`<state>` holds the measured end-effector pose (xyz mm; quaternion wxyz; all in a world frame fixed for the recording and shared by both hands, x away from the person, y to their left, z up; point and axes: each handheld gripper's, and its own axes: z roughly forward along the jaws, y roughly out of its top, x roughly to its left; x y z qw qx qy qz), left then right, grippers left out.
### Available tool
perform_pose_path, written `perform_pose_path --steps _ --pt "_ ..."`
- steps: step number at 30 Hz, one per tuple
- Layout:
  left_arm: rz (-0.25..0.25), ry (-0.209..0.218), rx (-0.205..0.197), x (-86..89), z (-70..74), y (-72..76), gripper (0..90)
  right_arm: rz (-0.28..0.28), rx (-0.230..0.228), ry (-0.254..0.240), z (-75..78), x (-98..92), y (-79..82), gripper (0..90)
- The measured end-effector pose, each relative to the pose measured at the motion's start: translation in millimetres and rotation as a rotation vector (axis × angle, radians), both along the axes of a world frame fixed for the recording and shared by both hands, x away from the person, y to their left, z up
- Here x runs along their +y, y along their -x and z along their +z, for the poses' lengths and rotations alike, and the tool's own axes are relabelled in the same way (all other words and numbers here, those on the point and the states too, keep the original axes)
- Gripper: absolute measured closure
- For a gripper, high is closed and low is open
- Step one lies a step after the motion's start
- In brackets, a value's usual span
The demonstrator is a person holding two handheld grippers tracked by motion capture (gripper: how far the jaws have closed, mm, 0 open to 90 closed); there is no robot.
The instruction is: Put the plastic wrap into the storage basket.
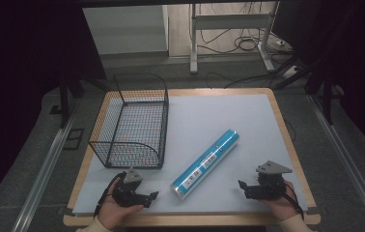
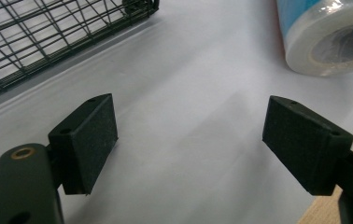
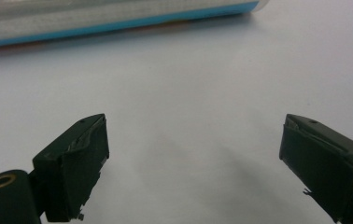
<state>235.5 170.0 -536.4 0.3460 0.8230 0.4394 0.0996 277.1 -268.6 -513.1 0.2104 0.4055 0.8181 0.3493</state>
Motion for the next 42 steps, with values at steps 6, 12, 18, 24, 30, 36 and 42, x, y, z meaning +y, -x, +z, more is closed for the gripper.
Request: perform_pose_path --steps 6,12,18,24,30,36,42 --pt "-0.003 -0.004 -0.003 -1.1 0.8 0.8 17.3 -0.018 0.001 0.021 0.5 -1.4 1.3 8.9" --pt "-0.003 -0.004 0.001 -0.3 0.8 0.8 17.1 -0.009 -0.012 0.047 0.8 1.2 2.8 9.5" --pt "-0.002 -0.005 -0.013 -1.7 5.1 1.4 16.7 -0.007 -0.016 0.046 0.9 -1.6 2.0 9.5" --pt "0.005 0.008 -0.033 -2.8 13.6 4.1 16.6 -0.009 -0.020 0.041 1.9 -2.1 2.3 9.5" --pt "-0.007 0.007 -0.052 -9.1 31.9 6.2 16.5 -0.001 -0.016 0.034 2.3 -2.1 2.4 9.9" --pt "0.002 0.004 -0.067 -16.7 44.4 6.0 16.6 0.010 -0.025 0.038 3.2 -1.9 3.9 10.2" --pt "-0.007 0.010 -0.060 -21.8 53.2 2.4 16.5 0.010 -0.018 0.015 4.3 -3.6 4.2 11.5"
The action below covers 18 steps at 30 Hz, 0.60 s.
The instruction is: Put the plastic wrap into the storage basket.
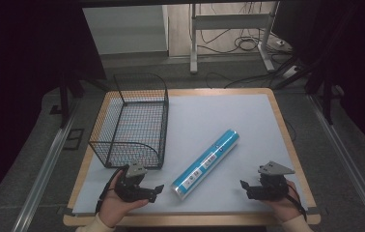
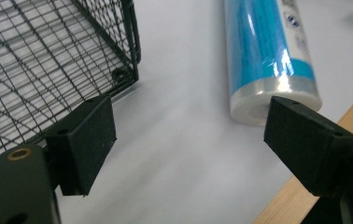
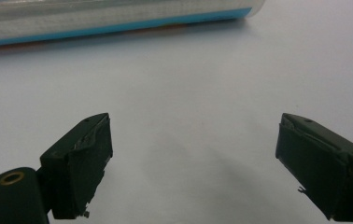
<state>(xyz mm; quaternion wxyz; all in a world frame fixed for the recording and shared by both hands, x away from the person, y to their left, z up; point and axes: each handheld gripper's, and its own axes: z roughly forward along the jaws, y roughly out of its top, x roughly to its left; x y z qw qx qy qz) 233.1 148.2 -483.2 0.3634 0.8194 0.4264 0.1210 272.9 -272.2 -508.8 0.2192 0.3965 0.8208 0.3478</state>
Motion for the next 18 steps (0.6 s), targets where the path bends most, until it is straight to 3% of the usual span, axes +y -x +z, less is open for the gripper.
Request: perform_pose_path --steps 18 --pt "-0.047 -0.030 -0.001 -18.1 16.8 -4.1 16.4 -0.004 -0.016 0.009 1.2 -0.7 0.5 11.6"
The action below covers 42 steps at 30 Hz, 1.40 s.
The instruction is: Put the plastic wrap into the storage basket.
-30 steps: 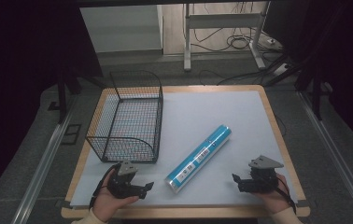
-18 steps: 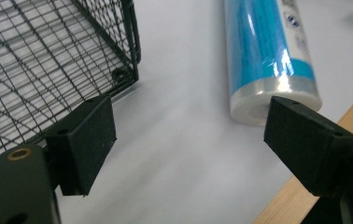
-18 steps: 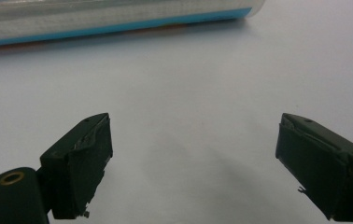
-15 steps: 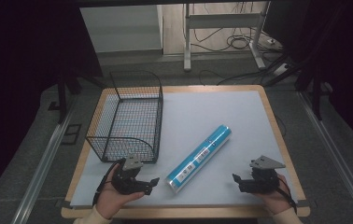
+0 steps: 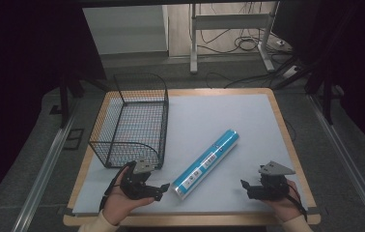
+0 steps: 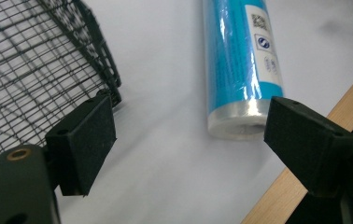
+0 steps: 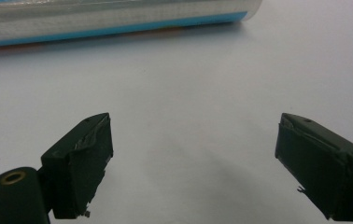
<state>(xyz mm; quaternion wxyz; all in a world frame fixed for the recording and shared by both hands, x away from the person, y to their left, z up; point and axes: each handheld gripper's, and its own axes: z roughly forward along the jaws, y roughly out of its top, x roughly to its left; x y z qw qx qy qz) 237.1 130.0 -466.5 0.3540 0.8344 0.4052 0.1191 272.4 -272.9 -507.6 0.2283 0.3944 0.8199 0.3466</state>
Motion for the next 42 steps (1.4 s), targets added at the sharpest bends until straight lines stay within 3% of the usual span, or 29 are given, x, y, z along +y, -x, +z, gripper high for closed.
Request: perform_pose_path --steps 16,31,42 --pt "-0.040 -0.018 -0.012 -21.7 10.8 -8.7 16.1 0.004 -0.007 -0.006 0.9 -1.3 0.3 11.6" --pt "-0.055 -0.026 -0.011 -34.4 11.7 -18.6 16.1 0.007 -0.010 -0.008 1.6 -1.2 0.7 11.6" --pt "-0.067 -0.061 -0.006 -49.3 5.3 -26.6 16.2 0.010 -0.016 -0.003 2.2 -1.5 1.1 11.7"
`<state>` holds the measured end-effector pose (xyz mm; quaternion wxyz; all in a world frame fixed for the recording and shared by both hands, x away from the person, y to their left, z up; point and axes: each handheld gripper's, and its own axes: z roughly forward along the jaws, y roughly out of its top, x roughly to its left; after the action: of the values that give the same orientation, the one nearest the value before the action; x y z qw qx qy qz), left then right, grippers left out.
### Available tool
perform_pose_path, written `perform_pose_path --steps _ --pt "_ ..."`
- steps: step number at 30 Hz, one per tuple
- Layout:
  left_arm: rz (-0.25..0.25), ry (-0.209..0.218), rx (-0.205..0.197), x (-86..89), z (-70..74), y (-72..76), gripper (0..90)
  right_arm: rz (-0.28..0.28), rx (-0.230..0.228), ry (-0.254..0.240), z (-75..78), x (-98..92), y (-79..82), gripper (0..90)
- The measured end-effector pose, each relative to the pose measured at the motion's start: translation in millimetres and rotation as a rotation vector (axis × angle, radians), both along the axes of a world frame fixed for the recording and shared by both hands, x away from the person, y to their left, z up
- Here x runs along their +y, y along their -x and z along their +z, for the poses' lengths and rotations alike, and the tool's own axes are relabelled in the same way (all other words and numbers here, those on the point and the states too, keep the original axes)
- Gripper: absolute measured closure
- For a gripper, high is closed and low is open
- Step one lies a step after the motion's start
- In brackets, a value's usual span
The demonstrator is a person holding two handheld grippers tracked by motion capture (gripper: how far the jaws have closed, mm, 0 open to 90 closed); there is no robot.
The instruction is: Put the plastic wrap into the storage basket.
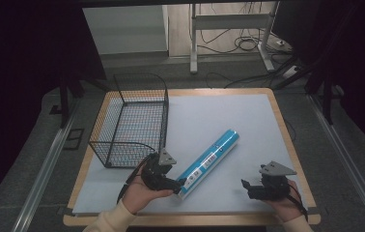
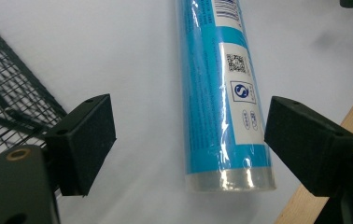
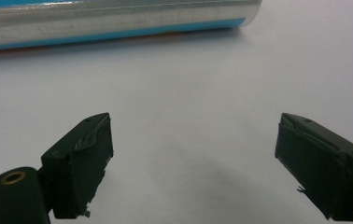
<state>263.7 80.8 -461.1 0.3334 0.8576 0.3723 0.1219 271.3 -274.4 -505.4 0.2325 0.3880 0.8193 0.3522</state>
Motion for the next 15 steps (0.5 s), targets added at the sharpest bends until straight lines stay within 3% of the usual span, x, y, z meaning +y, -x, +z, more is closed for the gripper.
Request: perform_pose_path --steps 15 --pt "-0.035 -0.015 0.003 -26.2 -3.2 -6.6 16.5 -0.001 -0.002 0.003 0.0 -0.1 0.3 11.7"
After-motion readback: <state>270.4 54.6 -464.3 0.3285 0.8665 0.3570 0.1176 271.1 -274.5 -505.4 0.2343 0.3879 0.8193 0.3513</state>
